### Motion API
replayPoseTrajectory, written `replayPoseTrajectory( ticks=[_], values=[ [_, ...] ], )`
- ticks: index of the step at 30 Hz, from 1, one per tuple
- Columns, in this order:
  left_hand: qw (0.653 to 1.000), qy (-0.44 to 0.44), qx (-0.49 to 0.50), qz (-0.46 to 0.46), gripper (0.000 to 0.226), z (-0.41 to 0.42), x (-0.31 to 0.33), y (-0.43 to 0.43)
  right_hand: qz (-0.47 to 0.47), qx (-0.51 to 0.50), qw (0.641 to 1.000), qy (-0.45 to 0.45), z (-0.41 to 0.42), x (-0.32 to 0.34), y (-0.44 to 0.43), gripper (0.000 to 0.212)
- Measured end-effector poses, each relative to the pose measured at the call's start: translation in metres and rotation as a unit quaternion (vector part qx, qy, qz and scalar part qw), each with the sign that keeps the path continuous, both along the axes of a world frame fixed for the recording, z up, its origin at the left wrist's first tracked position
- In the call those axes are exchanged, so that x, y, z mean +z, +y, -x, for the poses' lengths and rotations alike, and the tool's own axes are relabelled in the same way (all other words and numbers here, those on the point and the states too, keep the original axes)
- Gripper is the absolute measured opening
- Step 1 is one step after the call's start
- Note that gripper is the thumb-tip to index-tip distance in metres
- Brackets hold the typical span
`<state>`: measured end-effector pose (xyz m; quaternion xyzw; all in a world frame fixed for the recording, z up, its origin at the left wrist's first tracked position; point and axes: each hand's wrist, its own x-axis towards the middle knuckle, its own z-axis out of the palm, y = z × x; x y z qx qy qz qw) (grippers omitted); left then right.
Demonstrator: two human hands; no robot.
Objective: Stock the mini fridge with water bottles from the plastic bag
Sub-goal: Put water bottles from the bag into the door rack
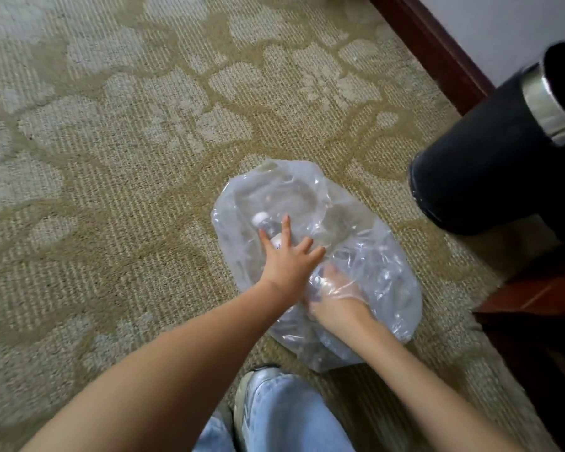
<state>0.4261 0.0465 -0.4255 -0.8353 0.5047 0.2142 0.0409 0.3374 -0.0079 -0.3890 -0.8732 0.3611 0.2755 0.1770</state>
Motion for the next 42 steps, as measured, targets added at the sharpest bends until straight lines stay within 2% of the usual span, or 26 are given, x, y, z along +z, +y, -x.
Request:
replayPoseTrajectory(
  ticks=[4, 7, 12, 14, 17, 19, 22, 25, 29, 33, 36, 37, 38, 40, 41, 42],
  values=[
    [0.998, 0.037, 0.03, 0.029, 0.068, -0.005, 0.003, 0.007, 0.006, -0.021, 0.999, -0.04, 0.024, 0.013, 0.003, 0.069],
    [0.996, 0.076, 0.052, 0.02, 0.087, -0.015, 0.002, 0.016, 0.063, 0.024, 0.994, -0.084, 0.04, 0.022, 0.011, 0.055],
    [0.99, 0.122, 0.074, 0.013, 0.109, -0.018, -0.003, 0.019, 0.064, 0.085, 0.985, -0.136, 0.047, 0.039, 0.013, 0.043],
    [0.987, 0.135, 0.086, 0.016, 0.105, -0.016, -0.005, 0.021, 0.084, 0.121, 0.977, -0.155, 0.049, 0.046, 0.011, 0.044],
    [0.987, 0.119, 0.11, 0.014, 0.077, -0.016, -0.01, 0.029, 0.107, 0.197, 0.958, -0.18, 0.061, 0.066, 0.018, 0.045],
    [0.989, 0.092, 0.118, 0.015, 0.069, -0.015, -0.016, 0.031, 0.12, 0.197, 0.949, -0.216, 0.071, 0.077, 0.015, 0.049],
    [0.99, 0.071, 0.118, -0.032, 0.078, -0.007, -0.018, 0.026, 0.093, 0.038, 0.955, -0.277, 0.072, 0.089, -0.002, 0.048],
    [0.99, 0.044, 0.116, -0.07, 0.089, -0.003, -0.016, 0.022, 0.08, -0.05, 0.925, -0.367, 0.061, 0.095, -0.015, 0.047],
    [0.991, 0.0, 0.101, -0.088, 0.079, 0.0, -0.017, 0.028, 0.024, -0.195, 0.849, -0.49, 0.039, 0.103, -0.023, 0.045],
    [0.988, -0.032, 0.088, -0.121, 0.07, 0.003, -0.017, 0.029, -0.037, -0.298, 0.802, -0.517, 0.03, 0.104, -0.026, 0.044],
    [0.989, -0.014, 0.092, -0.118, 0.08, 0.007, -0.013, 0.03, -0.168, -0.461, 0.706, -0.511, 0.03, 0.104, -0.027, 0.055],
    [0.99, -0.003, 0.087, -0.113, 0.085, 0.009, -0.011, 0.031, -0.208, -0.489, 0.678, -0.508, 0.028, 0.105, -0.028, 0.056],
    [0.99, 0.02, 0.092, -0.101, 0.089, 0.009, -0.009, 0.031, -0.237, -0.497, 0.666, -0.502, 0.025, 0.105, -0.029, 0.056],
    [0.977, 0.152, 0.137, -0.062, 0.094, 0.003, 0.001, 0.03, -0.28, -0.485, 0.665, -0.495, 0.017, 0.105, -0.028, 0.05],
    [0.944, 0.274, 0.181, -0.028, 0.099, -0.004, 0.013, 0.028, -0.297, -0.48, 0.663, -0.492, 0.014, 0.103, -0.024, 0.044],
    [0.879, 0.413, 0.238, 0.025, 0.102, -0.01, 0.025, 0.026, -0.313, -0.477, 0.661, -0.487, 0.011, 0.1, -0.02, 0.04]
  ],
)
